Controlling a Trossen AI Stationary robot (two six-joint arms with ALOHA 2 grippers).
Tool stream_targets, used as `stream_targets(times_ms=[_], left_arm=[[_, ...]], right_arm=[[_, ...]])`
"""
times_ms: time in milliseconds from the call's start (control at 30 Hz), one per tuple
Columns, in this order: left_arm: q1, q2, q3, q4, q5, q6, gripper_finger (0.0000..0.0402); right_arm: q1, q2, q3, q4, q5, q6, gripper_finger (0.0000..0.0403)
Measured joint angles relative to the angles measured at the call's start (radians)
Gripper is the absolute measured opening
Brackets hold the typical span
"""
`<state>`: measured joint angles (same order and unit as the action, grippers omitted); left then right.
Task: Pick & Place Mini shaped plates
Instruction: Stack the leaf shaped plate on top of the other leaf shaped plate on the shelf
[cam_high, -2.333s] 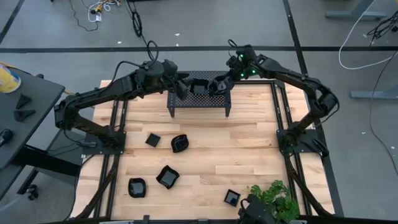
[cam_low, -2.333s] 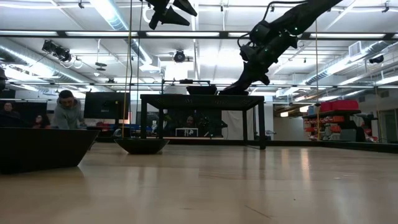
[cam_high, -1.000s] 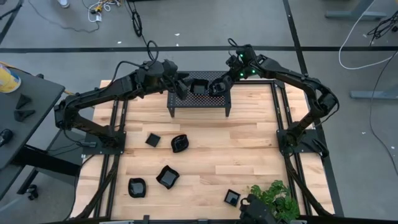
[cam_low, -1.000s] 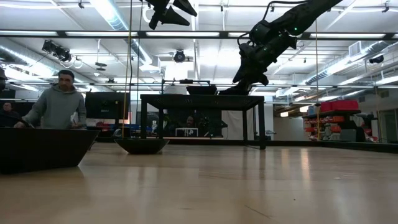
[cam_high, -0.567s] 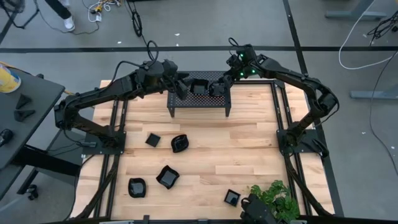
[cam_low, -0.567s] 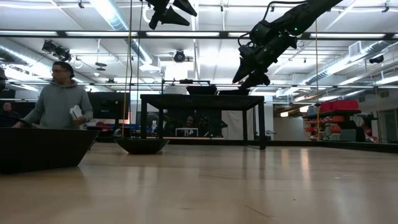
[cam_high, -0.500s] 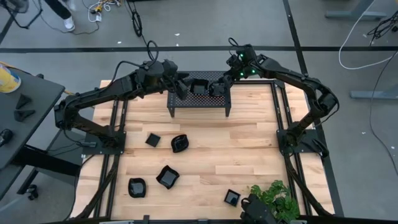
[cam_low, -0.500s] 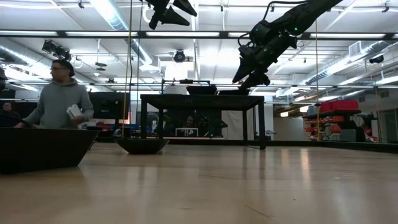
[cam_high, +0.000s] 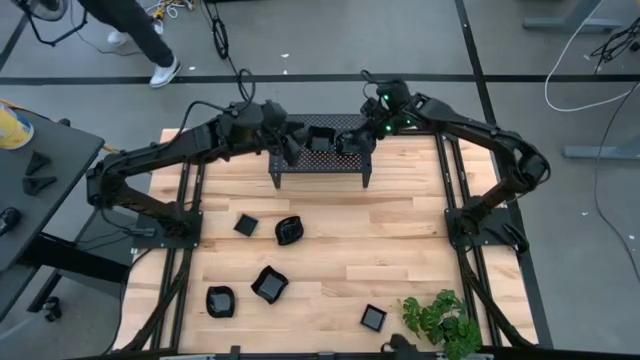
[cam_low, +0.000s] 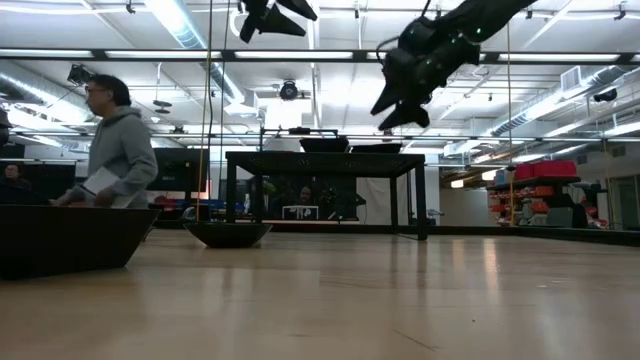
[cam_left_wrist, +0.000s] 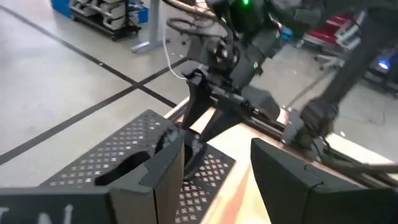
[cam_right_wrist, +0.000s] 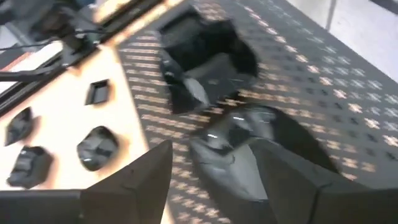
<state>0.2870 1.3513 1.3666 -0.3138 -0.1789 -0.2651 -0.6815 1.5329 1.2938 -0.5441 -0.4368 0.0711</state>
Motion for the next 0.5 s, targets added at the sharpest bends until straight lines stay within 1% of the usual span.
stream_targets(times_ms=[167,267,400,500], left_arm=[[-0.050,-0.001,0.000,-0.040,0.000,0.011,0.0188],[-0.081,-0.001,0.000,-0.062,-0.008,0.015,0.0178],[-0.110,-0.001,0.000,-0.083,-0.023,0.016,0.0146],[-0.128,-0.003,0.000,-0.085,-0.026,0.037,0.0113]], right_arm=[[0.073,-0.088,0.000,-0.011,0.005,0.020,0.0220],[0.118,-0.150,0.000,-0.021,0.059,0.031,0.0211],[0.179,-0.227,0.000,-0.052,0.161,0.031,0.0196],[0.230,-0.270,0.000,-0.058,0.209,0.029,0.0185]])
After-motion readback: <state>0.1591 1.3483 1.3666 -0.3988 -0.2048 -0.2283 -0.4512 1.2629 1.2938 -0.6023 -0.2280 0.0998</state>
